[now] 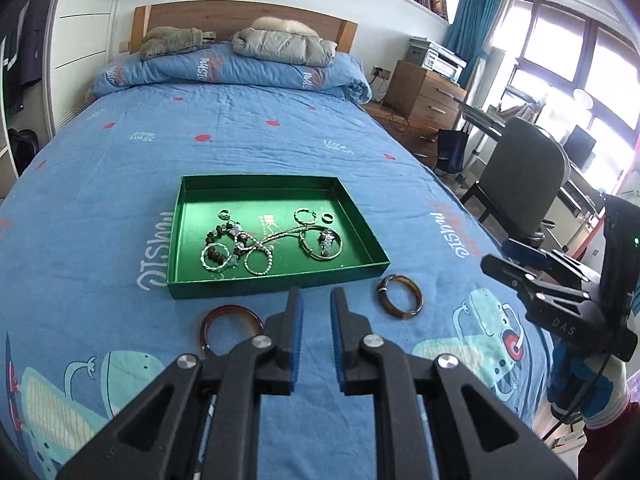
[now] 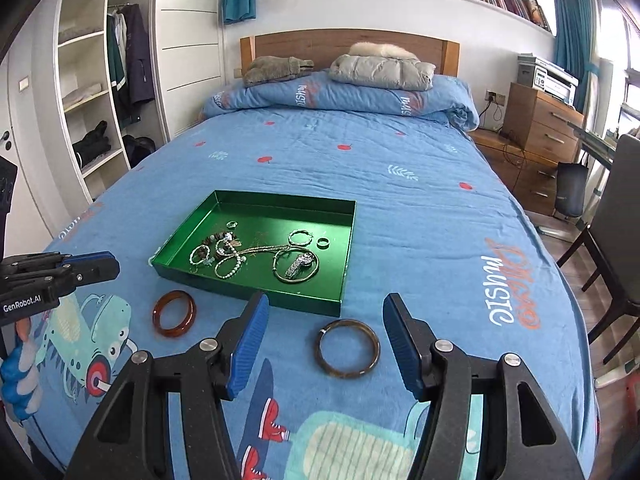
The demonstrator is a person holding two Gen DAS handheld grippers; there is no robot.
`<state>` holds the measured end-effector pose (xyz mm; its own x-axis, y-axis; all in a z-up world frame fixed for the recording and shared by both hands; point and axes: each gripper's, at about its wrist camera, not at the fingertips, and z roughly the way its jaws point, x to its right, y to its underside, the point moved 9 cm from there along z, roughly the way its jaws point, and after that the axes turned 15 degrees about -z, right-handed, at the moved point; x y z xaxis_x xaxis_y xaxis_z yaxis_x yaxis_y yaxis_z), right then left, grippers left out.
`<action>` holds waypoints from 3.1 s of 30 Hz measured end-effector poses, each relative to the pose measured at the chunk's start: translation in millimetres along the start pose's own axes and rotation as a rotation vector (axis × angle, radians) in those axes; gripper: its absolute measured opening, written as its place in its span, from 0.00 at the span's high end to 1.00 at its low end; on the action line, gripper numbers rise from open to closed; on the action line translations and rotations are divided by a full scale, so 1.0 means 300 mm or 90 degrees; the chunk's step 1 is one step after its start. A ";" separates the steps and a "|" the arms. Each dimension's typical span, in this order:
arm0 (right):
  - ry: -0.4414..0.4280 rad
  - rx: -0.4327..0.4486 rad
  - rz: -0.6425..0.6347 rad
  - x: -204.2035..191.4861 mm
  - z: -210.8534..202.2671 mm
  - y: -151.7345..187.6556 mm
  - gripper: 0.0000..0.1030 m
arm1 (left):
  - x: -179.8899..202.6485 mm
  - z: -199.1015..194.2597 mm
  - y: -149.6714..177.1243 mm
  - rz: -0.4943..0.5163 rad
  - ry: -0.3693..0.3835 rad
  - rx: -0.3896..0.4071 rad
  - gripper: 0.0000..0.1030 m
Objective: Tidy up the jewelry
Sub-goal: 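Lift both grippers back from the green tray, then move the left gripper to the amber bangle while the right gripper approaches the dark brown bangle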
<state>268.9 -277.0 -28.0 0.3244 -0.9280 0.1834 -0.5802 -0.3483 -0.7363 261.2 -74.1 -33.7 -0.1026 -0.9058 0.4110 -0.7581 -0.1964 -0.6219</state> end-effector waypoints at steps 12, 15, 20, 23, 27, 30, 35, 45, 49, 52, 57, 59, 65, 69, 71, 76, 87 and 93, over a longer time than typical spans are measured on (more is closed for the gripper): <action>0.030 0.037 -0.028 -0.061 -0.278 0.063 0.38 | -0.040 -0.216 0.057 -0.016 -0.033 0.050 0.67; 0.034 0.042 -0.034 -0.075 -0.314 0.076 0.37 | -0.044 -0.259 0.073 -0.017 -0.035 0.058 0.67; 0.038 0.054 -0.034 -0.094 -0.376 0.095 0.37 | -0.045 -0.315 0.093 -0.015 -0.032 0.069 0.67; 0.038 0.062 -0.028 -0.098 -0.402 0.104 0.36 | -0.047 -0.342 0.100 -0.016 -0.030 0.076 0.67; 0.041 0.068 -0.024 -0.098 -0.422 0.113 0.36 | -0.057 -0.365 0.103 -0.021 -0.027 0.082 0.67; 0.041 0.068 -0.017 -0.092 -0.419 0.121 0.36 | -0.074 -0.372 0.102 -0.027 -0.025 0.085 0.67; 0.037 0.061 -0.004 -0.085 -0.389 0.141 0.36 | -0.104 -0.358 0.104 -0.030 -0.038 0.086 0.67; 0.031 0.033 0.017 -0.072 -0.296 0.190 0.36 | -0.241 -0.306 0.108 -0.047 -0.110 0.093 0.67; 0.025 0.025 0.021 -0.074 -0.262 0.201 0.35 | -0.301 -0.298 0.105 -0.053 -0.137 0.098 0.67; 0.022 0.021 0.025 -0.079 -0.238 0.210 0.34 | -0.349 -0.293 0.107 -0.060 -0.159 0.101 0.67; 0.017 0.016 0.032 -0.072 -0.199 0.231 0.34 | -0.422 -0.263 0.109 -0.072 -0.186 0.092 0.67; 0.015 0.012 0.036 -0.065 -0.179 0.239 0.34 | -0.439 -0.239 0.114 -0.076 -0.188 0.083 0.67; 0.010 -0.008 0.052 -0.032 -0.090 0.267 0.34 | -0.451 -0.121 0.126 -0.077 -0.190 0.050 0.67; 0.008 -0.022 0.063 -0.005 -0.014 0.279 0.34 | -0.452 -0.029 0.120 -0.077 -0.191 0.030 0.67; 0.006 -0.032 0.069 0.014 0.033 0.283 0.34 | -0.451 0.022 0.115 -0.076 -0.192 0.020 0.67; 0.001 -0.057 0.087 0.056 0.171 0.293 0.40 | -0.451 0.159 0.103 -0.072 -0.194 -0.003 0.67; -0.015 -0.097 0.102 0.113 0.418 0.310 0.46 | -0.448 0.380 0.097 -0.071 -0.179 -0.038 0.67; -0.020 -0.109 0.096 0.114 0.484 0.325 0.46 | -0.451 0.447 0.130 -0.057 -0.185 -0.058 0.67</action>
<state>332.0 -323.6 -188.1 0.2460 -0.9676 0.0562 -0.7411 -0.2252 -0.6325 331.9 -9.6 -203.1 0.1456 -0.9585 0.2452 -0.8115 -0.2574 -0.5246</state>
